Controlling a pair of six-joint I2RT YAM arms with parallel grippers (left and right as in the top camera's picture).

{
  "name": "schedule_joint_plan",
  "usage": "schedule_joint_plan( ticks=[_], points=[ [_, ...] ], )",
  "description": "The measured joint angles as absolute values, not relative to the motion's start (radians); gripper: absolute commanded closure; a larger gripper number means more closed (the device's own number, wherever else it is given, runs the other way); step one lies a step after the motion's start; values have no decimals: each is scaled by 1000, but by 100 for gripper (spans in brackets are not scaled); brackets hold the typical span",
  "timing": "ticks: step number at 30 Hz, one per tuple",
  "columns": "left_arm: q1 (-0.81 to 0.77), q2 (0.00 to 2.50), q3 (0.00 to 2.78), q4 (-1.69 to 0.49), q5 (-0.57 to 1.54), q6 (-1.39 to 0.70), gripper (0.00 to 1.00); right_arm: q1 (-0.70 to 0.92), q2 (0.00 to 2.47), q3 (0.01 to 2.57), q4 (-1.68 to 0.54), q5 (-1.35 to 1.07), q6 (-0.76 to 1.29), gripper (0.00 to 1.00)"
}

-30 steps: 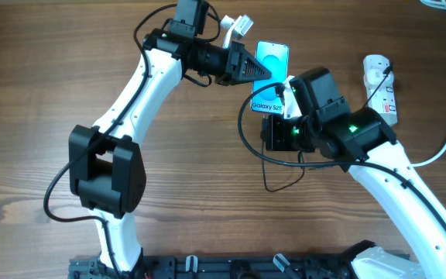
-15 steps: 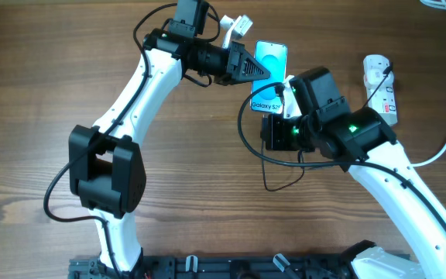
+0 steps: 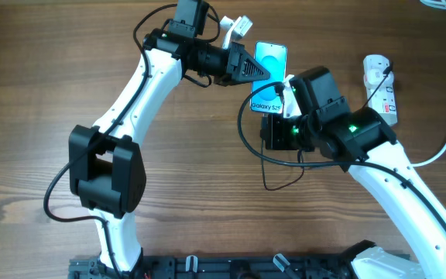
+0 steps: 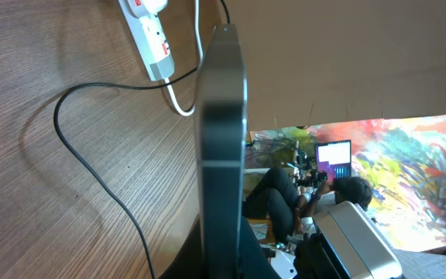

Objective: Plug charger to phone and switch on socket
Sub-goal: 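Push the plug up into the phone's port with the right gripper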

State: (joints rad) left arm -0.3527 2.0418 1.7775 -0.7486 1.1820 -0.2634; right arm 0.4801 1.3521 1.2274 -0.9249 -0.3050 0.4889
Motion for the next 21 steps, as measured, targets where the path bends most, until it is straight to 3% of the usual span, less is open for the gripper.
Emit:
schedule_joint_plan(
  ticks=[21],
  points=[
    [-353, 2042, 1777, -756, 1178, -263, 96, 480, 1352, 1227, -927, -305, 489, 96]
  ],
)
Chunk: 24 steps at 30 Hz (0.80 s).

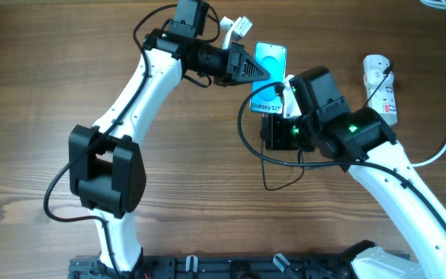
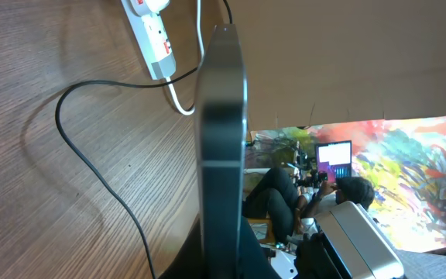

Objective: Plug charger to phone and switch on socket
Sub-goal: 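Push the plug up into the phone's port with the right gripper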

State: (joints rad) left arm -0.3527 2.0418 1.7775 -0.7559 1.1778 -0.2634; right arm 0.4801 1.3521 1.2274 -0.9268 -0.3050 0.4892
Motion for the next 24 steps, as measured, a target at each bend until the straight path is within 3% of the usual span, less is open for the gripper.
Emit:
schedule_joint_plan(
  ticks=[24],
  points=[
    [-353, 2042, 1777, -755, 1190, -263, 96, 475, 1352, 1227, -918, -305, 493, 96]
  ],
)
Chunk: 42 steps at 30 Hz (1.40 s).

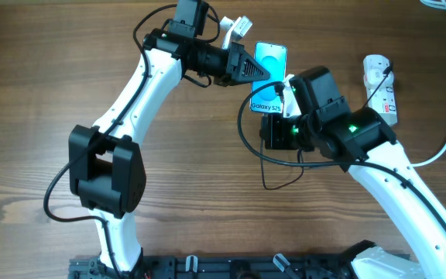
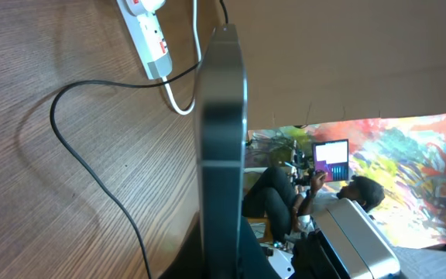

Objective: Plug charger to phone and switch on socket

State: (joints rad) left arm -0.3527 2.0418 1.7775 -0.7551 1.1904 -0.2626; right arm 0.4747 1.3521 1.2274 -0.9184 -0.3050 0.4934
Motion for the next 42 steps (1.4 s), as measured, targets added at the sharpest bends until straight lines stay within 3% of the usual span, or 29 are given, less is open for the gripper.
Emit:
schedule_joint_plan(
  ticks=[29, 31, 34, 39, 42],
  points=[
    [-356, 2042, 1782, -756, 1177, -244, 96, 429, 1354, 1225, -897, -352, 495, 94],
    [-356, 2042, 1782, -756, 1175, -244, 96, 421, 1355, 1230, -904, -363, 484, 84],
    [-362, 2042, 1782, -781, 1179, -241, 96, 389, 1358, 1272, -877, -331, 466, 78],
    [-377, 2041, 1782, -782, 1189, -240, 96, 377, 1357, 1294, -886, -308, 458, 44],
    [-377, 2042, 1782, -783, 1179, -239, 96, 377, 1357, 1295, -927, -314, 451, 14]
  ],
)
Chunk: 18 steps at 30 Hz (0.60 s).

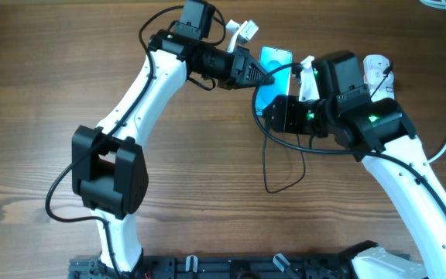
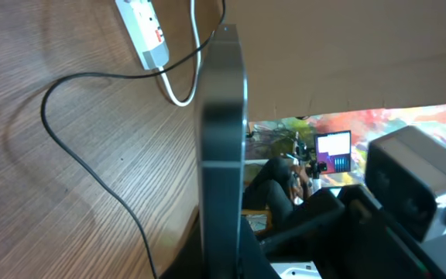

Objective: Plug charger to phone and switch on socket

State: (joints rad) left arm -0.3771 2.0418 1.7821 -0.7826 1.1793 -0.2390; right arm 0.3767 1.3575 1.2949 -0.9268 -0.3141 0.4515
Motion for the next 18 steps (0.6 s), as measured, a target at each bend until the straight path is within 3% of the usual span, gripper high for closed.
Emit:
schedule_joint_plan(
  ticks=[2, 5, 9, 18],
  points=[
    [-377, 2041, 1782, -794, 1162, -237, 96, 377, 1357, 1295, -959, -316, 445, 0],
    [-377, 2041, 1782, -840, 1087, -237, 96, 377, 1357, 1295, -1012, -304, 448, 0],
    [-377, 2041, 1782, -967, 832, -254, 96, 377, 1358, 1295, -1065, -237, 459, 0],
    [-373, 2065, 1781, -973, 601, -355, 96, 377, 1357, 1295, -1108, -263, 467, 0]
  ],
)
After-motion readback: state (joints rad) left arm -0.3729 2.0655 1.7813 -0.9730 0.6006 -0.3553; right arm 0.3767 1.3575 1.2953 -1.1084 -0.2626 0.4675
